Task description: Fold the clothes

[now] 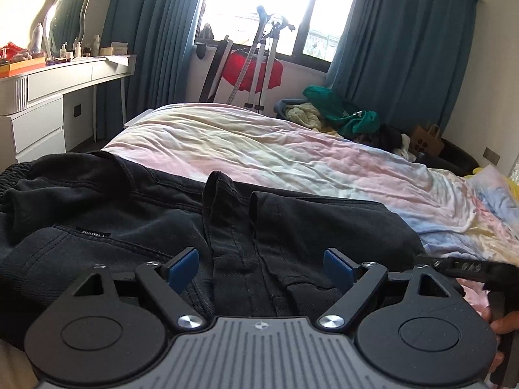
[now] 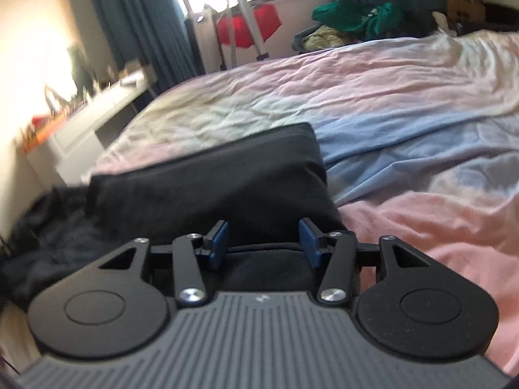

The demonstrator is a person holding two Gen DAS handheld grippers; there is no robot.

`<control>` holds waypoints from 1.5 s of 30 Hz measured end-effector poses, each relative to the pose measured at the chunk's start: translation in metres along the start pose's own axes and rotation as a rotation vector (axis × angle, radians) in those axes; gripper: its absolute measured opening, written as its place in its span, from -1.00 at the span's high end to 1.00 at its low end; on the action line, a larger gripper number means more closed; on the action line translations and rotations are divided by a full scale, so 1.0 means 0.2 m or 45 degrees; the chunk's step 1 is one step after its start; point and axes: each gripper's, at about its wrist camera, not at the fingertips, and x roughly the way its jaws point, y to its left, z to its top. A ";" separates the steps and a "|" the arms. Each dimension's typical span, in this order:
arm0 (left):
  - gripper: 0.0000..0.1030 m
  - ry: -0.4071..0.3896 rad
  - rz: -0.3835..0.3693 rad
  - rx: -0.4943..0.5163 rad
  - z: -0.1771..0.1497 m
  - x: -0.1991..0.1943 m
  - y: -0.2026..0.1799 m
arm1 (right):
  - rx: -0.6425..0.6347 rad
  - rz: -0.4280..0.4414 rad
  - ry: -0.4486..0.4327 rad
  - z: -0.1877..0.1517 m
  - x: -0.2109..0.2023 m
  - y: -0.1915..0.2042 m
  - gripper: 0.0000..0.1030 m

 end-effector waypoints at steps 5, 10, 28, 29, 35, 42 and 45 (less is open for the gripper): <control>-0.52 0.006 -0.055 -0.003 -0.01 0.02 0.00 | 0.064 -0.034 0.005 0.03 -0.05 -0.03 0.02; -0.25 0.084 -0.110 -0.004 -0.04 0.09 -0.02 | 0.069 -0.132 -0.022 0.04 -0.08 -0.06 -0.04; 0.39 0.225 -0.226 -0.052 0.04 0.22 0.00 | 0.136 -0.150 0.068 0.02 0.00 -0.13 -0.03; 0.52 0.224 -0.220 -0.027 0.04 0.23 -0.01 | 0.132 -0.152 0.070 0.02 0.00 -0.13 -0.03; 0.76 0.165 -0.196 0.049 0.07 0.19 -0.05 | 0.117 -0.151 0.045 0.02 -0.02 -0.11 -0.05; 0.75 0.167 -0.154 -0.017 0.10 0.22 0.03 | -0.085 -0.085 -0.198 0.04 -0.15 0.06 -0.05; 0.73 0.167 -0.144 -0.015 0.06 0.25 0.03 | -0.179 -0.031 -0.198 0.04 -0.13 0.12 -0.04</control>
